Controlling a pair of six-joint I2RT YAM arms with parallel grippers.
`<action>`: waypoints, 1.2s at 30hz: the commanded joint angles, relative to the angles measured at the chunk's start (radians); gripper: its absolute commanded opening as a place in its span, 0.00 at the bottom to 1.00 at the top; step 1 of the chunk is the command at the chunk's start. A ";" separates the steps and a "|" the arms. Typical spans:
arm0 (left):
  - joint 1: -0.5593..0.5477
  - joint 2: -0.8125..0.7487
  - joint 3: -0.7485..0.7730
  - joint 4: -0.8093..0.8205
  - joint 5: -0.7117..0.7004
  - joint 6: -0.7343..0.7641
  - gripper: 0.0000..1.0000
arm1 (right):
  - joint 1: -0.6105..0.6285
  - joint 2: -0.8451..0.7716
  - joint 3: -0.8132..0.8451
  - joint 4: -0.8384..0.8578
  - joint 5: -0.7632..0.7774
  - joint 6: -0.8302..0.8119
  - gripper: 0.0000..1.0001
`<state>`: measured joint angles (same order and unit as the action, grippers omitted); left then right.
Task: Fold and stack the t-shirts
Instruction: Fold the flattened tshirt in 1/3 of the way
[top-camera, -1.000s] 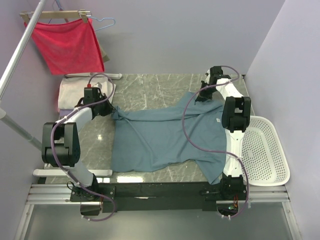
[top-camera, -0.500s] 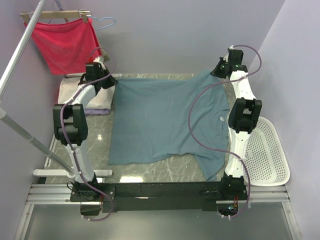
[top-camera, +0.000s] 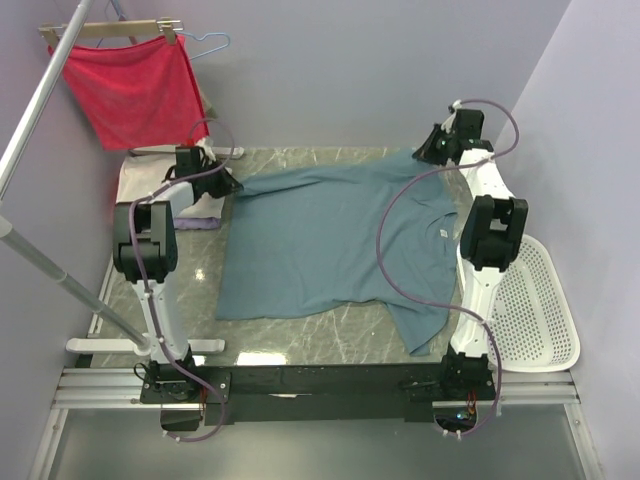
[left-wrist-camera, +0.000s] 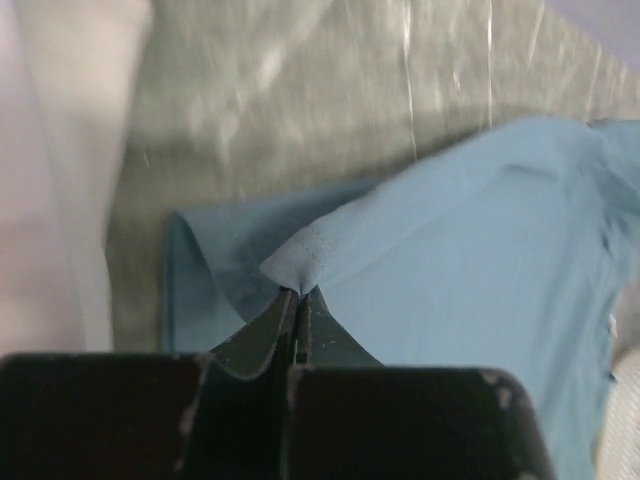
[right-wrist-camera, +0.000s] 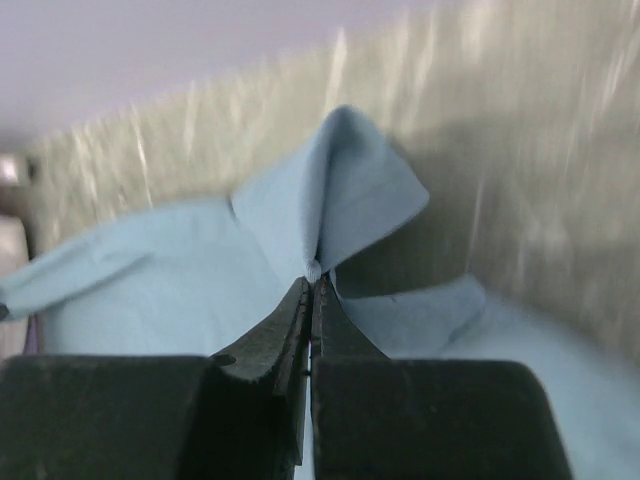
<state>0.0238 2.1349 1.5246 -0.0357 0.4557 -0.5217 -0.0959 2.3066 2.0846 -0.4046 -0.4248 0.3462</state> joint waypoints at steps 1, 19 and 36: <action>-0.016 -0.205 -0.128 0.106 0.043 -0.026 0.01 | 0.024 -0.260 -0.237 0.012 0.010 -0.013 0.00; -0.048 -0.566 -0.540 0.095 -0.172 -0.009 0.01 | 0.141 -0.747 -0.835 0.070 0.460 0.086 0.00; 0.010 0.200 0.379 -0.004 0.219 0.094 0.01 | 0.010 -0.032 0.059 -0.128 0.255 0.056 0.00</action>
<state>0.0147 2.2200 1.7576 0.0082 0.5220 -0.4900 -0.0460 2.1700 1.9915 -0.4664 -0.0998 0.4103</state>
